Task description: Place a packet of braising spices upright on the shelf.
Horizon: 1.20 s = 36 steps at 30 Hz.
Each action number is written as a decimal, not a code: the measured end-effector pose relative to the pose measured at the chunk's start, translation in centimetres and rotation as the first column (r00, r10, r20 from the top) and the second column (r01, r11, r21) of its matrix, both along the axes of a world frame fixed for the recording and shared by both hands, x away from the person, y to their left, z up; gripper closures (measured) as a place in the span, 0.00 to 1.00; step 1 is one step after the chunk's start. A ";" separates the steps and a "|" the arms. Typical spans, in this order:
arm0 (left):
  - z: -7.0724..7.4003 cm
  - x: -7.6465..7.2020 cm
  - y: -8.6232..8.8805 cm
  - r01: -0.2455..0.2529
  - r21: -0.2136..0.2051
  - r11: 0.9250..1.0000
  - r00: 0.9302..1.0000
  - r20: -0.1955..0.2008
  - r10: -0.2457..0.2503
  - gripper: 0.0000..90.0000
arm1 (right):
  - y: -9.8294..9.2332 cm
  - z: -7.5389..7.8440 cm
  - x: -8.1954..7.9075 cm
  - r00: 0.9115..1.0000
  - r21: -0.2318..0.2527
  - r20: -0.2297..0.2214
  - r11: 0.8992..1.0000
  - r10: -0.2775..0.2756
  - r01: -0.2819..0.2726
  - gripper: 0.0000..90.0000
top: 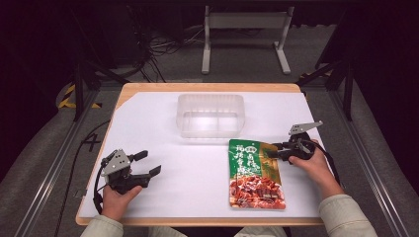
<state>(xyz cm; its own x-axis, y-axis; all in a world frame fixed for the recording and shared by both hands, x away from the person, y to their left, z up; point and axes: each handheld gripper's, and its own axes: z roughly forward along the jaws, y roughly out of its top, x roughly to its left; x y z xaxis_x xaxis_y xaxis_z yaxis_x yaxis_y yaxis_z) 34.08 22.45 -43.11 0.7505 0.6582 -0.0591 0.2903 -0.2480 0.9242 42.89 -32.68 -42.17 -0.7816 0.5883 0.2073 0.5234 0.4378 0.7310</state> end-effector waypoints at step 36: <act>0.0 -0.1 0.0 -0.008 -0.005 1.000 1.000 0.001 0.008 0.28 | 0.5 3.8 -2.8 0.985 -0.092 0.171 0.996 -0.003 0.019 1.00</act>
<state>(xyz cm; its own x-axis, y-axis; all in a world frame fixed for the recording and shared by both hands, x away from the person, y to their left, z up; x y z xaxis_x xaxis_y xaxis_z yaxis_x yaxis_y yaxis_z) 34.03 22.48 -43.14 0.7452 0.6640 -0.0620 0.2914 -0.2406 0.9258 40.08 -32.14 -38.37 -0.7939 0.6079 0.0150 0.3997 0.5030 0.7663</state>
